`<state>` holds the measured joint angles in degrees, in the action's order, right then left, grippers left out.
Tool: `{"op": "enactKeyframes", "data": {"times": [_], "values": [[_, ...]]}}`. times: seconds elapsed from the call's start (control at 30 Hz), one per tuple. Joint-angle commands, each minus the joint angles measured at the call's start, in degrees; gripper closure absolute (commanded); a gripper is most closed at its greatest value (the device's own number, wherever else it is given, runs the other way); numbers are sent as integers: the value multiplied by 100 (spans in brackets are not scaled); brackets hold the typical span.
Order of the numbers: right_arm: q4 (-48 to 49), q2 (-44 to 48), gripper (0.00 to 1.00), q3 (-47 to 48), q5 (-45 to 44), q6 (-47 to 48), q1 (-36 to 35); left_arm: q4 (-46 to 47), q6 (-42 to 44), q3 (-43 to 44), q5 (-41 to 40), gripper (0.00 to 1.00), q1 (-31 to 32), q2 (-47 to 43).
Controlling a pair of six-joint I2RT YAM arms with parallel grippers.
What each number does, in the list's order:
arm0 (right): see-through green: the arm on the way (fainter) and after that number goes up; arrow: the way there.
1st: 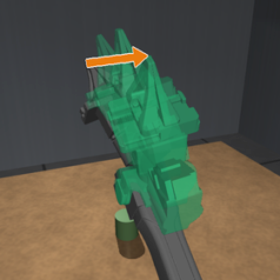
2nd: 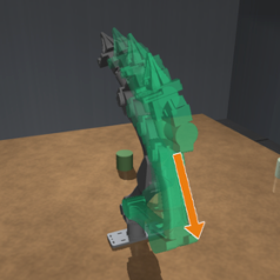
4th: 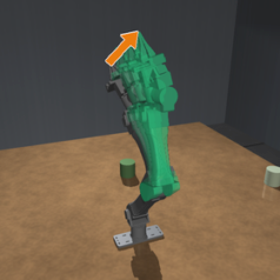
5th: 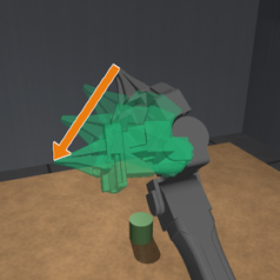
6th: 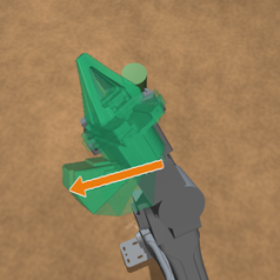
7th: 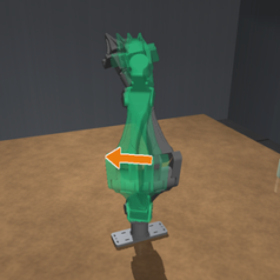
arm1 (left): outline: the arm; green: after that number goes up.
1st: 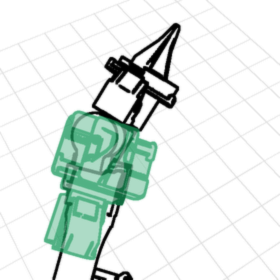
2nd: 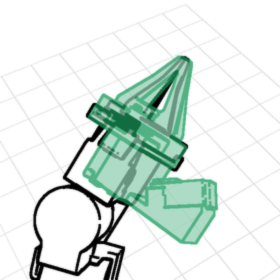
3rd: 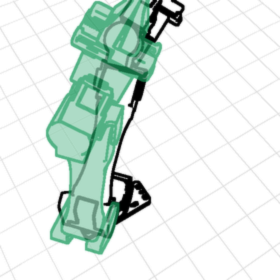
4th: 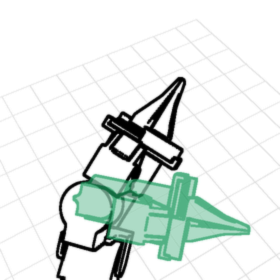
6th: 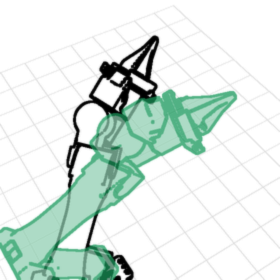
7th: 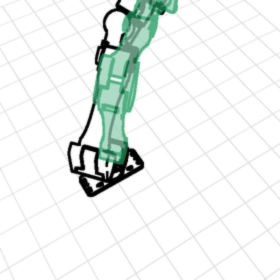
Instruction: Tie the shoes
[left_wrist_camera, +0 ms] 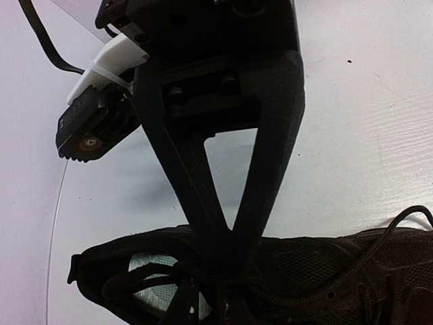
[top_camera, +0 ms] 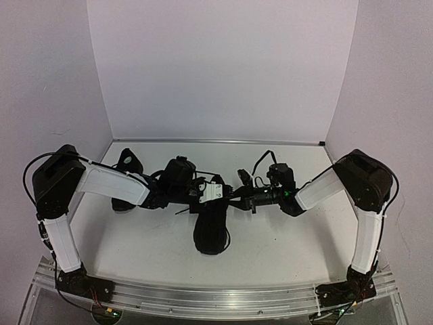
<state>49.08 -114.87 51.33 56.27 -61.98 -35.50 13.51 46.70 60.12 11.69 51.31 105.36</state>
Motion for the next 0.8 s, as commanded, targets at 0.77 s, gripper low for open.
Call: {"op": "enactKeyframes", "data": {"times": [0.77], "values": [[172, 199, 100, 92, -68, 135, -89, -1801, 28, 1, -102, 63, -172, -1193]]}}
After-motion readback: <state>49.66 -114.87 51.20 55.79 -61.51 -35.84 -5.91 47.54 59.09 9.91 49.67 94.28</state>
